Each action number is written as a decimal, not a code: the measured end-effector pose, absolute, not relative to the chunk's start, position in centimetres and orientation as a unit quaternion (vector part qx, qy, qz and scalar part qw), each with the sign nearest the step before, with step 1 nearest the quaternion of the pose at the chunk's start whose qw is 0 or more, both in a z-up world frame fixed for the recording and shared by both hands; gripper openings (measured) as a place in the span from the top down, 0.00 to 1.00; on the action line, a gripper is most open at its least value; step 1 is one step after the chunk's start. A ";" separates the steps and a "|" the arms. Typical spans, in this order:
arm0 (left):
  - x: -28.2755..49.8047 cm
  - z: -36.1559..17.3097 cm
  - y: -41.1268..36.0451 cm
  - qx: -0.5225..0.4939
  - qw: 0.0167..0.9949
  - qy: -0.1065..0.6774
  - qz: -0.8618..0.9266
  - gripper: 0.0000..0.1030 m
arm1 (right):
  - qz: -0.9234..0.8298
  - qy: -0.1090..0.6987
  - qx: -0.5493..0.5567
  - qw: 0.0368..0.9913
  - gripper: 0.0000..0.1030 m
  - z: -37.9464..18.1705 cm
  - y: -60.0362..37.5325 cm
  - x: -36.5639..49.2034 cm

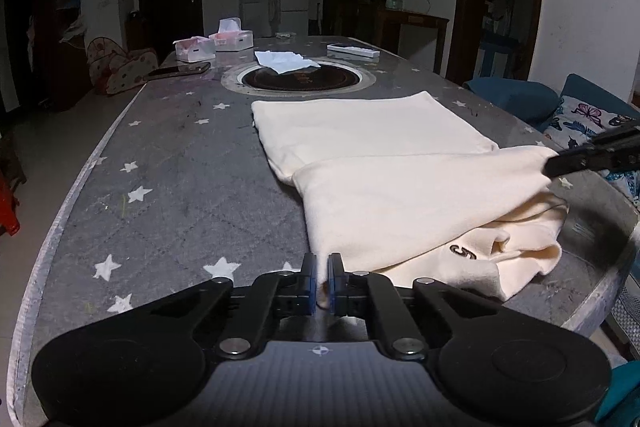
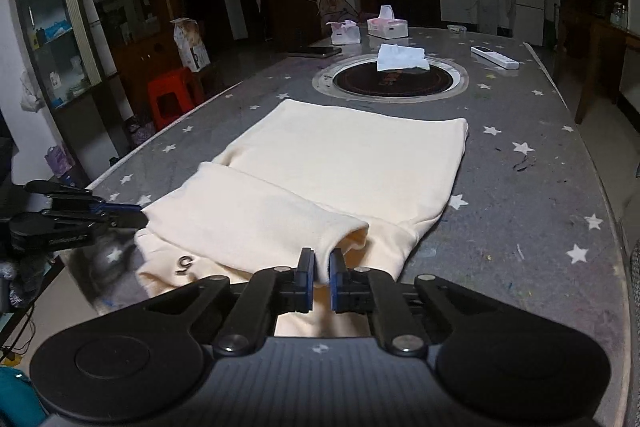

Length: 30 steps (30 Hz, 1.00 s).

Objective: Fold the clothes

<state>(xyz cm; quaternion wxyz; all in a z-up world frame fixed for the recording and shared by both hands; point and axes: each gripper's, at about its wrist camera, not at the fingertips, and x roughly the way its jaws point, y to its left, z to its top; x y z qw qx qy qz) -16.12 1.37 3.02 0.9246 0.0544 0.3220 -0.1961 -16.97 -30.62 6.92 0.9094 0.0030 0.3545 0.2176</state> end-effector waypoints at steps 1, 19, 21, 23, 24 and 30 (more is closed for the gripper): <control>-16.2 3.0 1.5 0.054 0.924 0.323 -0.197 0.94 | 0.219 0.361 0.000 0.906 0.93 6.6 -30.5 -17.1; -11.6 5.3 -1.0 0.049 0.918 0.313 -0.237 0.90 | 0.208 0.390 0.034 0.896 0.82 4.1 -31.4 -13.3; -10.6 5.0 -1.8 0.049 0.915 0.317 -0.246 0.90 | 0.209 0.387 0.024 0.898 0.87 4.1 -31.1 -13.3; -9.7 4.6 -2.3 0.049 0.912 0.321 -0.251 0.90 | 0.211 0.377 0.011 0.902 0.95 4.6 -30.7 -13.4; -9.3 4.4 -2.5 0.050 0.912 0.322 -0.250 0.90 | 0.210 0.369 0.006 0.905 0.96 5.0 -30.6 -13.5; -7.3 2.8 -1.9 0.046 0.914 0.338 -0.221 0.90 | 0.196 0.346 -0.025 0.917 0.96 5.8 -30.4 -13.3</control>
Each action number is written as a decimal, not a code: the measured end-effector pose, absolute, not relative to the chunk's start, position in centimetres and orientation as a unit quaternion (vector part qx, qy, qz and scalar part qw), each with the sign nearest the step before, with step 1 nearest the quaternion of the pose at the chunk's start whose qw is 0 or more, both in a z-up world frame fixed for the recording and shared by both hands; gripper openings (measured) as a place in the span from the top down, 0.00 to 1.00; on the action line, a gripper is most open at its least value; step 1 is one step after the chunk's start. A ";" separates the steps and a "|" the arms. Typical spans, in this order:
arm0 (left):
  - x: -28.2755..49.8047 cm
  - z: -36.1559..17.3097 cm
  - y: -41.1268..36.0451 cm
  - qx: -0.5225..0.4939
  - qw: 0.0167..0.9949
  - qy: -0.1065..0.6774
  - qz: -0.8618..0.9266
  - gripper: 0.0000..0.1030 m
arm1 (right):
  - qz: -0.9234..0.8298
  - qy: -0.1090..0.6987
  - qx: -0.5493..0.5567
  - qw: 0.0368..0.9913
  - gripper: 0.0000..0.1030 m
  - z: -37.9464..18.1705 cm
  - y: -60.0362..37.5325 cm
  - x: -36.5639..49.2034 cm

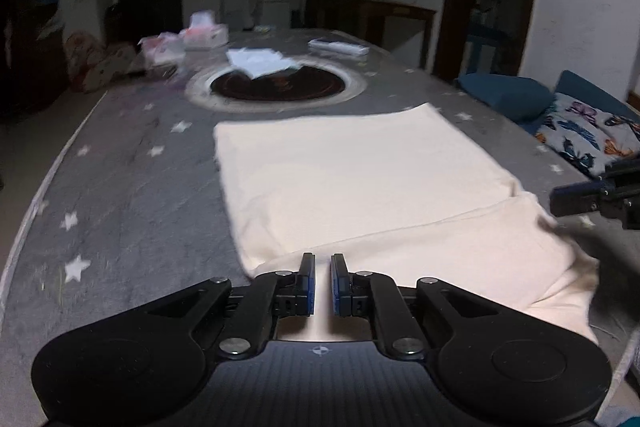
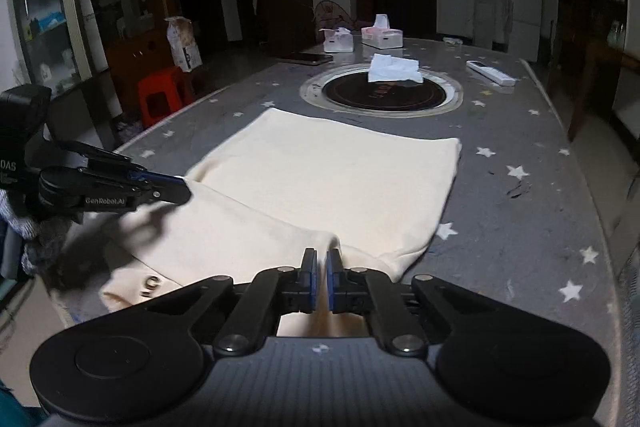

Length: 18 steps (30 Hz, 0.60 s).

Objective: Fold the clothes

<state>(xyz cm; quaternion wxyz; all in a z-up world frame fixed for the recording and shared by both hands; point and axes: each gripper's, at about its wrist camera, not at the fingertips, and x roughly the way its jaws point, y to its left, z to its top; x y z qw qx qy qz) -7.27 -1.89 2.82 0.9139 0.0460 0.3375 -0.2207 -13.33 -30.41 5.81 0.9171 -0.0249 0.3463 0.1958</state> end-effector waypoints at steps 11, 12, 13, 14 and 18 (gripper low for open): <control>-7.5 4.1 -3.2 0.040 0.913 0.327 -0.241 0.89 | 0.215 0.337 -0.024 0.916 0.91 6.0 -29.9 -11.8; -7.4 4.0 -3.5 0.041 0.912 0.328 -0.243 0.89 | 0.221 0.339 -0.026 0.914 0.91 5.7 -29.5 -11.5; -7.2 3.8 -3.7 0.043 0.911 0.330 -0.244 0.89 | 0.225 0.342 -0.029 0.912 0.91 5.3 -29.1 -11.1; -7.0 3.6 -3.9 0.045 0.910 0.332 -0.245 0.89 | 0.228 0.347 -0.033 0.909 0.91 4.8 -28.7 -10.7; -7.1 3.3 -3.9 0.052 0.908 0.337 -0.242 0.89 | 0.224 0.363 -0.038 0.903 0.91 3.5 -28.7 -10.2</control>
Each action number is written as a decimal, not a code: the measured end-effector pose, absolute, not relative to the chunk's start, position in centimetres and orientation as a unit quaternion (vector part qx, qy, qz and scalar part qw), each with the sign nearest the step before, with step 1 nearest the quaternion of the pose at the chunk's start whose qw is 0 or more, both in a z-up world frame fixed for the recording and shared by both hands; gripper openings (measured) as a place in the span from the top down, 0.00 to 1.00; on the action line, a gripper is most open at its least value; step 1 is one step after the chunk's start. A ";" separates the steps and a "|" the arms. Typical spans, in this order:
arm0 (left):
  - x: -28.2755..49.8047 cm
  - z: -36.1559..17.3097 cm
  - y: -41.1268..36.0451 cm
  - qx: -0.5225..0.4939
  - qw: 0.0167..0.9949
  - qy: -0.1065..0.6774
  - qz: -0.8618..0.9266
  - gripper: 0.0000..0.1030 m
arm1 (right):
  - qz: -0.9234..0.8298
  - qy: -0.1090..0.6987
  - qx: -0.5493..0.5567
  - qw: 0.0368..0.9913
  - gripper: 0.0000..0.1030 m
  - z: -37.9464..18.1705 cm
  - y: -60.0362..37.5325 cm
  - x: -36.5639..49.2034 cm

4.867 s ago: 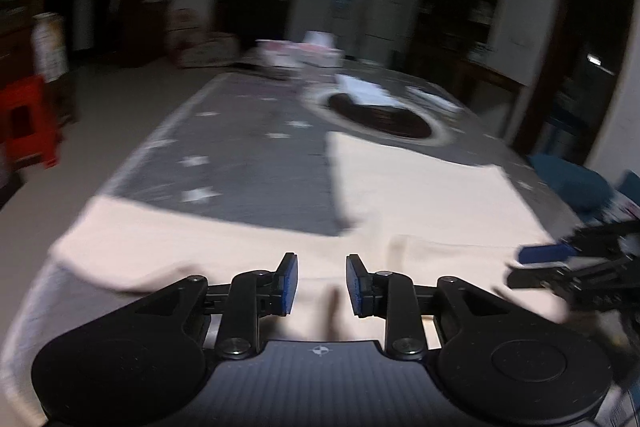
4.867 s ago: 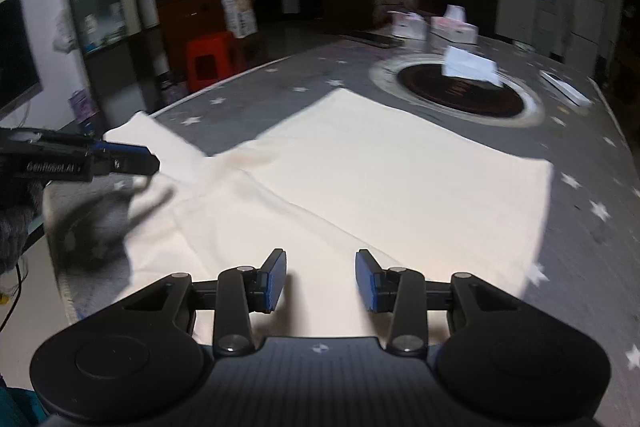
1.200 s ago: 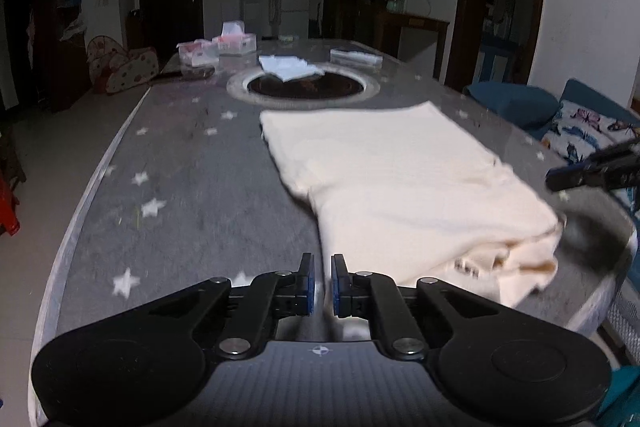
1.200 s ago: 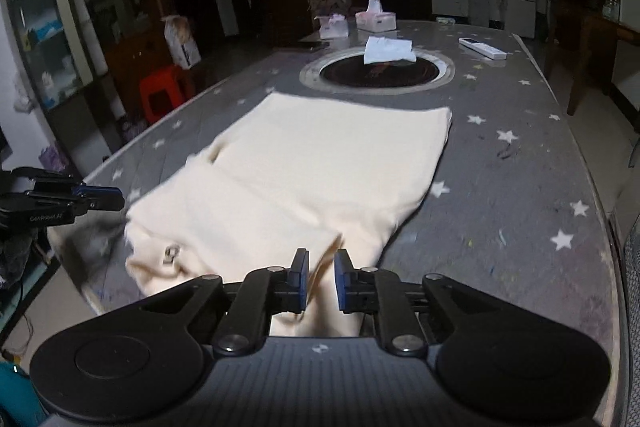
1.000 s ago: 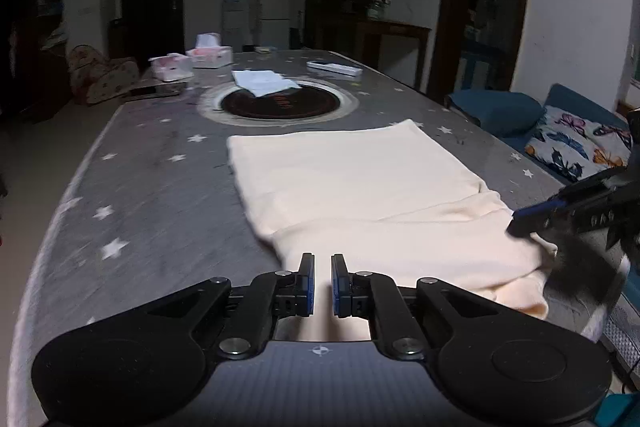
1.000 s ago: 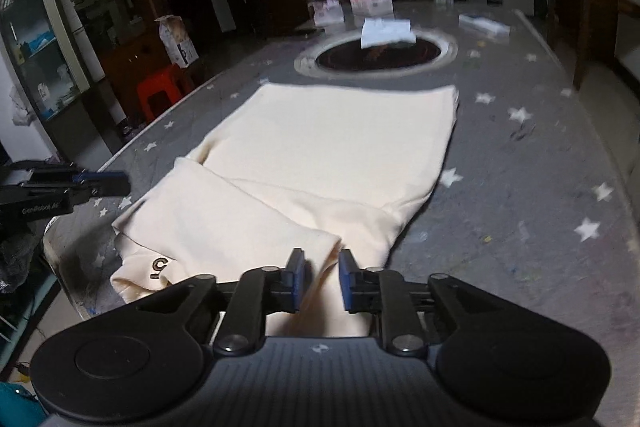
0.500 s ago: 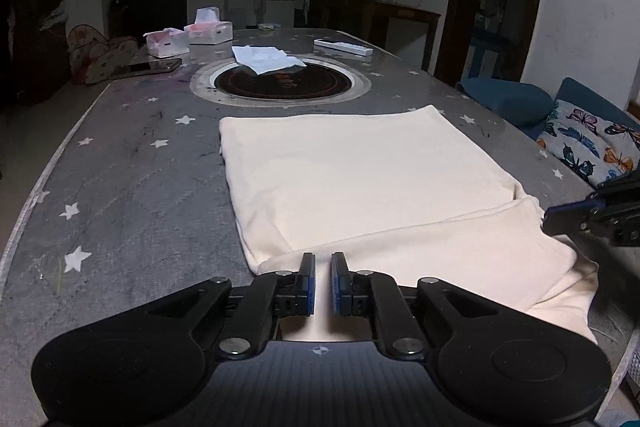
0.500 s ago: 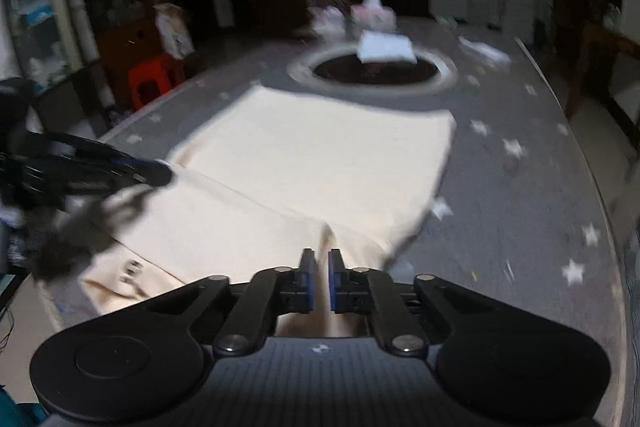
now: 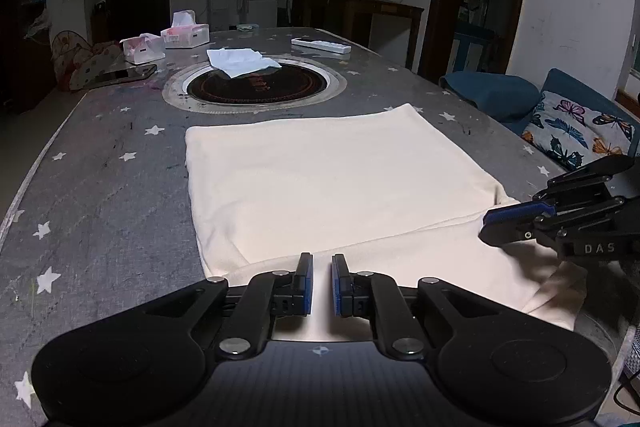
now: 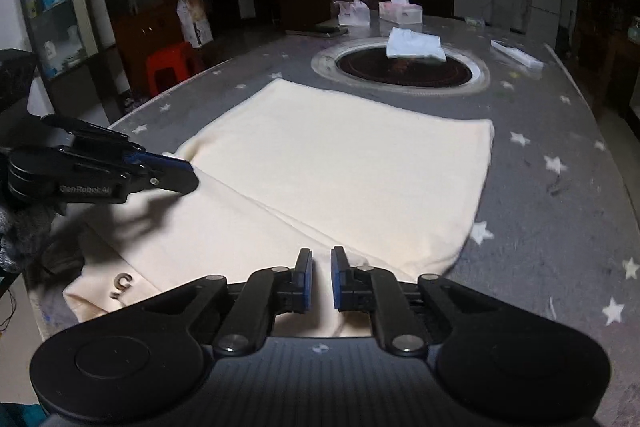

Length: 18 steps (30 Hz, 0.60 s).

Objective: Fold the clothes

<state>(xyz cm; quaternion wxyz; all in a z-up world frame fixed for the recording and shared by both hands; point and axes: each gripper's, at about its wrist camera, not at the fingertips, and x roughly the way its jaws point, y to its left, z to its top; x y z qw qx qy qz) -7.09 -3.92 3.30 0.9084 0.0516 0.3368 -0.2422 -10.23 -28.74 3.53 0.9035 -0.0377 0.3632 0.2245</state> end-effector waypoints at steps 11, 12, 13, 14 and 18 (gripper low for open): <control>-12.3 2.8 -5.7 0.106 0.892 0.326 -0.296 0.76 | 0.259 0.357 -0.081 0.894 0.80 4.0 -27.8 -14.0; -12.6 2.8 -5.7 0.111 0.893 0.322 -0.296 0.75 | 0.259 0.354 -0.083 0.895 0.79 4.1 -27.7 -14.3; -12.9 3.0 -5.6 0.110 0.893 0.322 -0.295 0.73 | 0.259 0.351 -0.085 0.896 0.77 4.1 -27.7 -14.6; -13.1 3.3 -5.4 0.106 0.894 0.321 -0.295 0.72 | 0.259 0.347 -0.087 0.897 0.75 4.2 -27.7 -14.9; -14.5 4.2 -4.4 0.109 0.897 0.312 -0.293 0.72 | 0.260 0.352 -0.091 0.895 0.72 3.7 -27.6 -15.3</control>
